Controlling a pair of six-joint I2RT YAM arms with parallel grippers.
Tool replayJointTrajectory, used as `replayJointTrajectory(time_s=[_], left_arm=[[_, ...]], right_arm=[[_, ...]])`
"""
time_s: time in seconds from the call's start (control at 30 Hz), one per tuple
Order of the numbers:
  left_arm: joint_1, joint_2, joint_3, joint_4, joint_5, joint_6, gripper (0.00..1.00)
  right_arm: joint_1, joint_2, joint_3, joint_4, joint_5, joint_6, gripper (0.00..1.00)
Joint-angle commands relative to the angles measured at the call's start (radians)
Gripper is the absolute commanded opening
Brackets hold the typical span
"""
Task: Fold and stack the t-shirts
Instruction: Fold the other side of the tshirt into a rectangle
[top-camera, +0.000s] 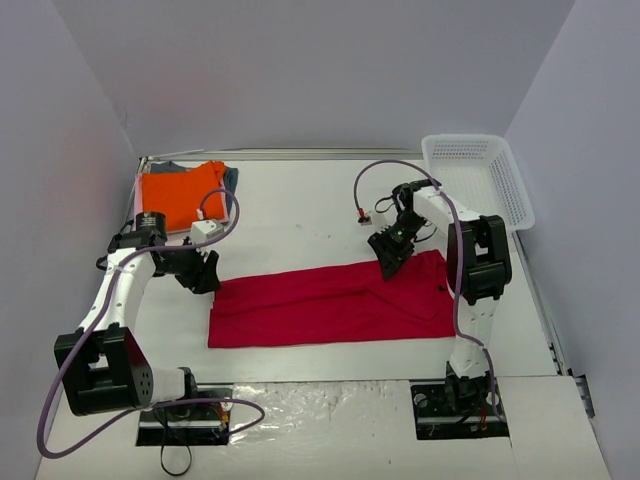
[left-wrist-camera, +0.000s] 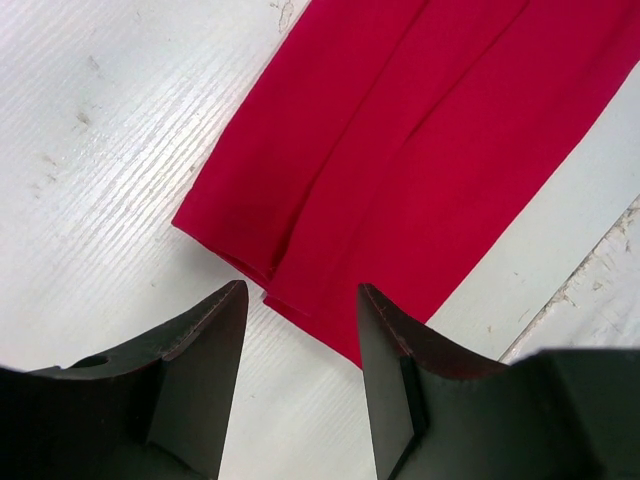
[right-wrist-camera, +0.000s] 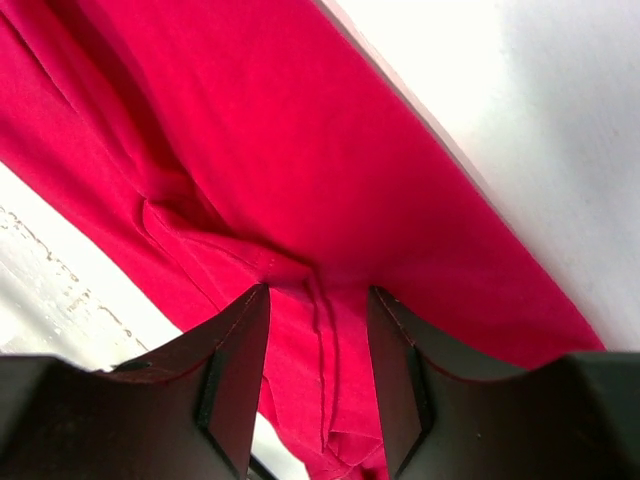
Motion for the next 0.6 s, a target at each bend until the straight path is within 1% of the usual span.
replayJointTrajectory(time_s=[0.0, 0.1, 0.2, 0.3, 0.33, 0.4, 0.43, 0.47, 0.57], left_arm=[[0.01, -0.016, 0.012, -0.002, 0.007, -0.009, 0.46], [0.011, -0.014, 0.01, -0.001, 0.007, -0.009, 0.46], [0.011, -0.017, 0.01, -0.001, 0.007, -0.01, 0.46], [0.011, -0.022, 0.007, -0.001, 0.007, -0.01, 0.46], [0.013, -0.022, 0.007, -0.002, 0.007, -0.007, 0.46], [0.013, -0.028, 0.001, 0.001, 0.004, -0.007, 0.46], [0.013, -0.031, 0.0, 0.004, 0.002, -0.007, 0.46], [0.013, -0.035, -0.002, 0.006, 0.001, -0.009, 0.46], [0.013, -0.043, -0.008, 0.009, 0.001, -0.007, 0.46]], right_arm=[[0.017, 0.013, 0.029, -0.049, -0.034, -0.021, 0.38], [0.022, 0.007, 0.019, -0.051, -0.039, -0.021, 0.33], [0.028, -0.008, 0.0, -0.051, -0.04, -0.024, 0.32], [0.031, -0.018, -0.01, -0.049, -0.04, -0.026, 0.23], [0.031, -0.021, -0.015, -0.049, -0.04, -0.024, 0.17], [0.033, -0.027, -0.02, -0.051, -0.04, -0.021, 0.09], [0.034, -0.033, -0.024, -0.051, -0.039, -0.021, 0.01], [0.037, -0.037, -0.027, -0.049, -0.036, -0.018, 0.0], [0.044, -0.064, -0.04, -0.052, -0.033, -0.011, 0.0]])
